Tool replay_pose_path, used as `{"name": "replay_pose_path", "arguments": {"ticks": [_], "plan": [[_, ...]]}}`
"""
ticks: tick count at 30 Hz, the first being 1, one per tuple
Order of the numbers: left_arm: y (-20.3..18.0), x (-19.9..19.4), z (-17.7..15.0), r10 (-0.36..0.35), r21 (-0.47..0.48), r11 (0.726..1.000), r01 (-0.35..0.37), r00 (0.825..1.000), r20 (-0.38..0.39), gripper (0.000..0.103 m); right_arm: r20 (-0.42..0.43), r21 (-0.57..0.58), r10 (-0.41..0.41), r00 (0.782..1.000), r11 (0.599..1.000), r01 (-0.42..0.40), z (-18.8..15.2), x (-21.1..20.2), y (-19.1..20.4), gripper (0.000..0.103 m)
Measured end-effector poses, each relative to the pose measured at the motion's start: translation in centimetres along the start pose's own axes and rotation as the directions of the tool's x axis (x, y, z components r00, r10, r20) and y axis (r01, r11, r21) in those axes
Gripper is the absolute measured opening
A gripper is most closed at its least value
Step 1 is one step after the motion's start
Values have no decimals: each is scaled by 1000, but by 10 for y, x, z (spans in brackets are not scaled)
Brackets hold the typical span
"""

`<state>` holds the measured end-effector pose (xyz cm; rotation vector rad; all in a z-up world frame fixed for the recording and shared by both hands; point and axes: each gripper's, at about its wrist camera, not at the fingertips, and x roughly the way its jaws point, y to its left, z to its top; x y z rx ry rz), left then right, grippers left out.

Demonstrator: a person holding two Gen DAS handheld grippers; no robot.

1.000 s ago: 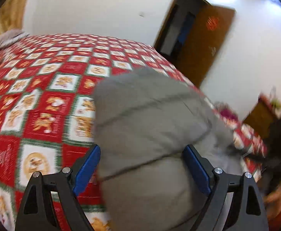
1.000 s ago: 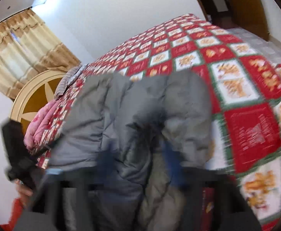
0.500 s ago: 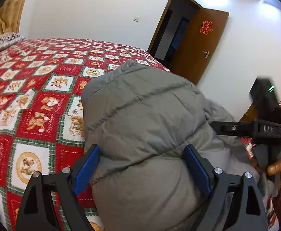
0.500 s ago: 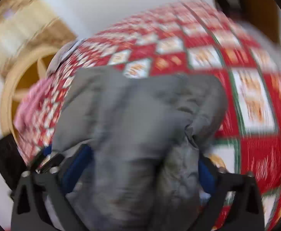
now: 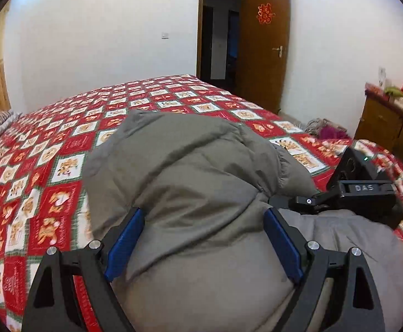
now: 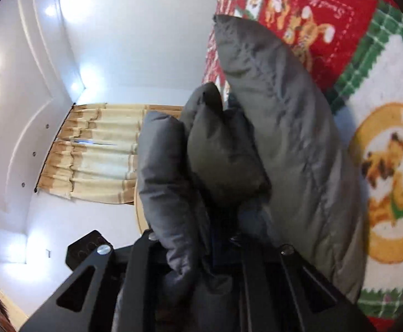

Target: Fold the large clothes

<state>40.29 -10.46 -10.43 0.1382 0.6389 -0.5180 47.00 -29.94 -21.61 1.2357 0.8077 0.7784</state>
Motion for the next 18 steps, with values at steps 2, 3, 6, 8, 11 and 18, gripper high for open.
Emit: {"name": "replay_pose_path", "arguments": {"ticks": [2, 3, 6, 8, 11, 18], "plan": [[-3, 16, -1, -25, -11, 1000, 25, 999, -34, 91, 7, -22, -26, 1000, 999, 27, 1, -6, 0, 12], [-1, 24, -3, -50, -20, 999, 49, 997, -51, 92, 14, -36, -35, 999, 999, 35, -1, -11, 1, 11], [7, 34, -12, -92, -58, 994, 88, 994, -65, 94, 21, -102, -80, 997, 991, 82, -3, -18, 7, 10], [10, 38, -17, -107, -72, 992, 102, 992, -69, 95, 17, -107, -92, 996, 990, 93, -6, -17, 6, 10], [9, 44, -18, -110, -65, 993, 103, 988, -110, 96, -2, -128, -151, 989, 980, 150, -3, -9, 12, 10], [4, 9, -23, -66, -34, 997, 63, 996, -66, 97, 2, -408, -532, 846, 772, 487, -9, -7, 79, 64]]}}
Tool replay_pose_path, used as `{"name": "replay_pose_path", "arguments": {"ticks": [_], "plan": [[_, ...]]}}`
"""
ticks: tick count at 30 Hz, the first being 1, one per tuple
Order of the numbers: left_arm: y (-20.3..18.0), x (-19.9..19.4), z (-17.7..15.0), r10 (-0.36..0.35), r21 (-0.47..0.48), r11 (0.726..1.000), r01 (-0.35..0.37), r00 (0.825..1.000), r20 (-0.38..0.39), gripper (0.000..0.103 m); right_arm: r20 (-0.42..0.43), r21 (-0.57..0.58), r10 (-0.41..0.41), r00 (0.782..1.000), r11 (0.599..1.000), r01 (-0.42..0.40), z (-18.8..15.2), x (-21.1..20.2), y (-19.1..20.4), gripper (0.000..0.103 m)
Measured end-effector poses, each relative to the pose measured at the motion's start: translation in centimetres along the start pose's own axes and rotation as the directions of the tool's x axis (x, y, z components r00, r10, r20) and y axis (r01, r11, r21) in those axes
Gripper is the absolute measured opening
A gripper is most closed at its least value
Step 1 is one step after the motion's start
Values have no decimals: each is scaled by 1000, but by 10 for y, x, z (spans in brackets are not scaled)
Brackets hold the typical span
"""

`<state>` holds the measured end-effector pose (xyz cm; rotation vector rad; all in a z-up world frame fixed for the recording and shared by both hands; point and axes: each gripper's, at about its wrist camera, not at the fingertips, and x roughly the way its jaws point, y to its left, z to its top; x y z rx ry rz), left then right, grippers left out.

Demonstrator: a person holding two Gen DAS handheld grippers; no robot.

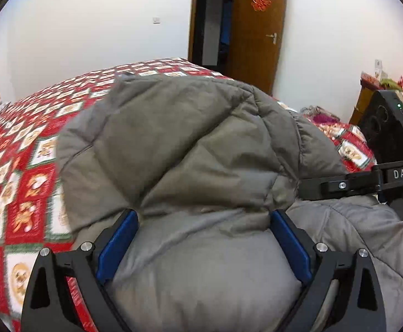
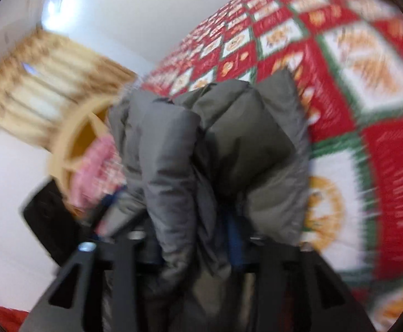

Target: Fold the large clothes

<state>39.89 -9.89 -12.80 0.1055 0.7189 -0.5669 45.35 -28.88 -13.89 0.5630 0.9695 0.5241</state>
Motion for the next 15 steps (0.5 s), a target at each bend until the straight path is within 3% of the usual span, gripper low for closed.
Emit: {"name": "replay_pose_path", "arguments": {"ticks": [1, 2, 4, 7, 9, 11, 12, 14, 15], "plan": [[8, -8, 0, -15, -41, 999, 15, 1000, 1, 97, -2, -39, -101, 995, 994, 101, 2, -7, 10, 82], [19, -21, -2, -44, -101, 994, 45, 999, 13, 97, 4, -68, -158, 987, 985, 158, 4, -13, 17, 86], [42, -48, -9, -93, -202, 974, 102, 994, 49, 97, 28, -115, -213, 977, 970, 215, 8, -26, 29, 87], [82, -75, -13, 5, -289, 957, 17, 997, 76, 97, 105, -156, -228, 968, 957, 243, 21, -47, 51, 87], [104, -71, -13, 53, -366, 930, -34, 998, 41, 97, 124, -163, -199, 972, 962, 218, 34, -46, 59, 89], [117, -56, -14, -12, -448, 894, 15, 1000, 10, 97, 129, -158, -185, 974, 966, 204, 39, -37, 61, 97], [122, -42, -19, -87, -512, 855, 79, 996, 8, 97, 111, -164, -193, 975, 964, 209, 45, -26, 55, 99], [119, -18, -24, -181, -576, 805, 145, 984, -5, 97, 95, -183, -287, 953, 936, 300, 46, -3, 55, 99], [115, -9, -25, -208, -584, 796, 161, 978, -14, 97, 68, -186, -322, 944, 926, 329, 42, 10, 44, 99]]}}
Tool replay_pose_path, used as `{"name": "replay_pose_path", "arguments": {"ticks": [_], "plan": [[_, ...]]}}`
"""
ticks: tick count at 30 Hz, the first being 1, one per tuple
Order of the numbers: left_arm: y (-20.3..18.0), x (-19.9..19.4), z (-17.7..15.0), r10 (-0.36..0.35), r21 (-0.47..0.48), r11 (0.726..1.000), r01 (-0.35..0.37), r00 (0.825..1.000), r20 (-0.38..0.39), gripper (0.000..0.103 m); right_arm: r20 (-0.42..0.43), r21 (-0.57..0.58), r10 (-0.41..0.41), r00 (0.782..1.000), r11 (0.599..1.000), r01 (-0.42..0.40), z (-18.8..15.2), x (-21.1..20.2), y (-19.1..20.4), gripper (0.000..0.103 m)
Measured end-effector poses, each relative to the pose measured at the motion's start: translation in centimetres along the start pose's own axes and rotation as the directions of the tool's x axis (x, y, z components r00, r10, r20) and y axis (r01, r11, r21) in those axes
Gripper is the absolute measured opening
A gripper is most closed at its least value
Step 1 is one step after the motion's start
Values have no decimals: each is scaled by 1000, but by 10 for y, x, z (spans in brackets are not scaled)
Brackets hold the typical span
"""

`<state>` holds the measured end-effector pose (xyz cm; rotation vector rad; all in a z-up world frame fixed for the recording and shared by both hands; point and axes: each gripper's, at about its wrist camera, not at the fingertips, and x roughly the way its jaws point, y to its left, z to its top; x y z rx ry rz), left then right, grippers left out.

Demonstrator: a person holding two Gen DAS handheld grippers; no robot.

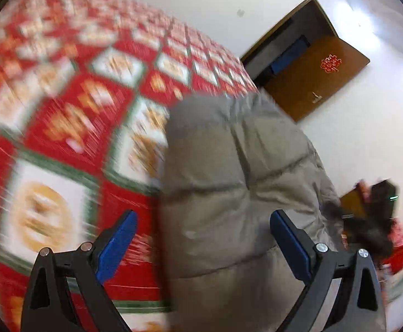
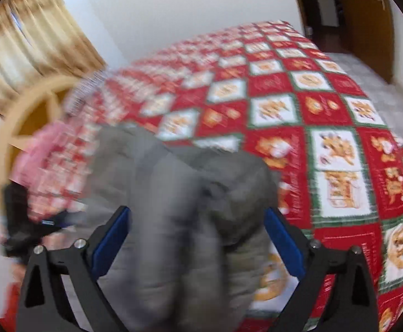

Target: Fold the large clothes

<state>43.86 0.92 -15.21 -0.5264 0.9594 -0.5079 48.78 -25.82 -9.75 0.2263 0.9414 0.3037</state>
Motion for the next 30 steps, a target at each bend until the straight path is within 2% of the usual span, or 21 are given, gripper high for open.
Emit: {"name": "replay_pose_path", "arguments": {"ticks": [2, 3, 5, 7, 12, 14, 20, 21, 22, 23, 24, 25, 27, 30], "plan": [[-3, 21, -12, -24, -17, 1000, 23, 999, -39, 97, -52, 59, 57, 997, 997, -54, -10, 17, -15, 98], [-5, 24, -18, -32, -10, 999, 32, 999, -24, 98, -54, 90, 84, 995, 993, -79, -15, 17, -22, 98], [-11, 25, -20, -30, 44, 999, 30, 1000, -3, 99, -25, 156, 166, 986, 975, -160, -32, 21, -41, 100], [-16, 32, -19, -40, 78, 996, 41, 999, -15, 99, 25, 139, 193, 981, 971, -194, -42, 17, -44, 100], [-24, 42, -11, -116, 161, 979, 122, 992, -47, 99, 19, 62, 201, 979, 977, -202, -46, 21, -31, 102], [-27, 49, -7, -127, 179, 975, 133, 991, -45, 99, 12, 54, 220, 975, 974, -220, -44, 24, -32, 103], [-31, 60, -2, -161, 174, 971, 166, 986, -43, 98, -31, -3, 189, 982, 982, -189, -31, 41, -13, 103], [-27, 55, -2, -162, 174, 971, 167, 986, -41, 94, -40, -3, 187, 982, 982, -187, -31, 41, -10, 97], [-26, 53, -4, -160, 176, 970, 165, 986, -40, 91, -49, 6, 194, 980, 981, -194, -33, 39, -8, 85], [-21, 47, -7, -162, 179, 970, 167, 986, -41, 82, -56, 19, 208, 977, 978, -207, -34, 36, -7, 75], [-23, 44, -10, -184, 175, 966, 190, 982, -50, 76, -69, 52, 268, 961, 963, -265, -38, 34, -6, 54], [-20, 39, -13, -198, 165, 965, 205, 979, -58, 74, -77, 97, 322, 944, 944, -314, -46, 32, -5, 50], [-16, 28, -25, -207, 146, 966, 214, 976, -66, 71, -76, 103, 326, 942, 943, -318, -63, 24, 1, 48], [-16, 8, -49, -212, 135, 966, 220, 975, -70, 70, -61, 146, 366, 928, 923, -355, -85, 8, 4, 42]]}}
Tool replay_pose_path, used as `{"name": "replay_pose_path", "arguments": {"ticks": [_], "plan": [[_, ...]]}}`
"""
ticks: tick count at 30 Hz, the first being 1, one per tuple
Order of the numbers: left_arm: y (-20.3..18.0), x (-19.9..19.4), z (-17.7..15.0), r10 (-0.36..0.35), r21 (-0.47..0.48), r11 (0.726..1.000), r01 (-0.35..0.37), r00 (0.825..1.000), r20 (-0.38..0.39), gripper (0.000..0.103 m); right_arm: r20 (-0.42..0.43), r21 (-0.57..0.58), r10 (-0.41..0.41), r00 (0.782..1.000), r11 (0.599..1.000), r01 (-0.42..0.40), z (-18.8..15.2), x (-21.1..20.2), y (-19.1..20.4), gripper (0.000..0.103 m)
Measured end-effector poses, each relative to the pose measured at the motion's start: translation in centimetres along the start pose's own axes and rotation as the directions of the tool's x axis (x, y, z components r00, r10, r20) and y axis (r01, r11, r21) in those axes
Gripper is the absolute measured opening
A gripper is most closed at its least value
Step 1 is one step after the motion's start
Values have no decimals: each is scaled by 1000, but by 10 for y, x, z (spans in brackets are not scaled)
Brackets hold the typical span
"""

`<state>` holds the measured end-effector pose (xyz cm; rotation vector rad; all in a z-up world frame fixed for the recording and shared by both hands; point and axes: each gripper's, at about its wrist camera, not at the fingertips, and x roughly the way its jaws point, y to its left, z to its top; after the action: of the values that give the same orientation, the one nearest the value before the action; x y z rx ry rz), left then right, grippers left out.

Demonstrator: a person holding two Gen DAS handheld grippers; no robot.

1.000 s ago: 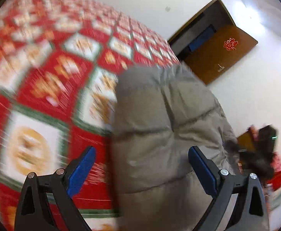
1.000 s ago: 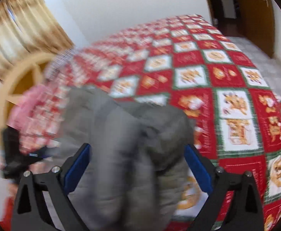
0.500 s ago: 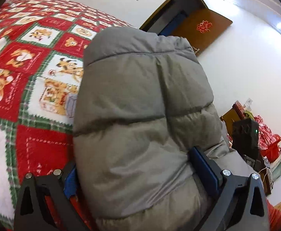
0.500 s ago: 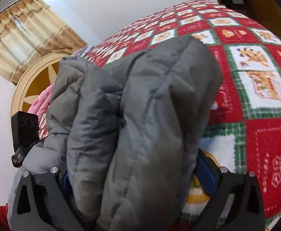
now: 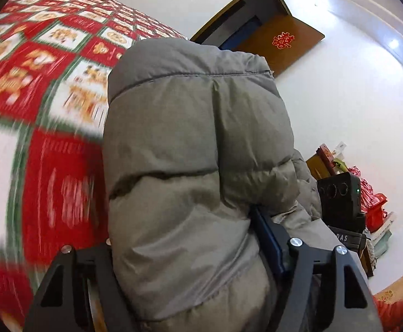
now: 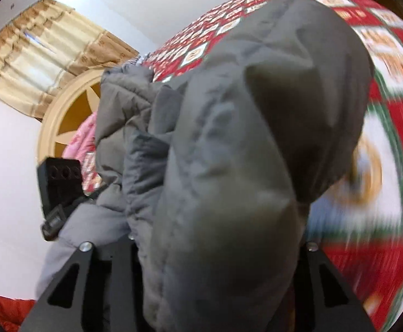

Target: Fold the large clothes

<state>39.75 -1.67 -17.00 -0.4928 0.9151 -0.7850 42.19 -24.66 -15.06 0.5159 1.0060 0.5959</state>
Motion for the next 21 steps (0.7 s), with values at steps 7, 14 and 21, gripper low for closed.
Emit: {"name": "replay_pose_path", "arguments": {"ticks": [7, 14, 21], "plan": [[-32, -21, -34, 40, 34, 999, -39, 999, -19, 69, 91, 97, 34, 995, 994, -43, -69, -37, 11, 35], [-87, -32, -37, -80, 95, 992, 81, 997, -9, 67, 231, 124, 66, 971, 988, -97, -98, -105, 22, 34], [-149, -13, -38, -95, 212, 972, 101, 995, -37, 67, 345, 153, 42, 938, 983, -101, -121, -169, 13, 34]]}}
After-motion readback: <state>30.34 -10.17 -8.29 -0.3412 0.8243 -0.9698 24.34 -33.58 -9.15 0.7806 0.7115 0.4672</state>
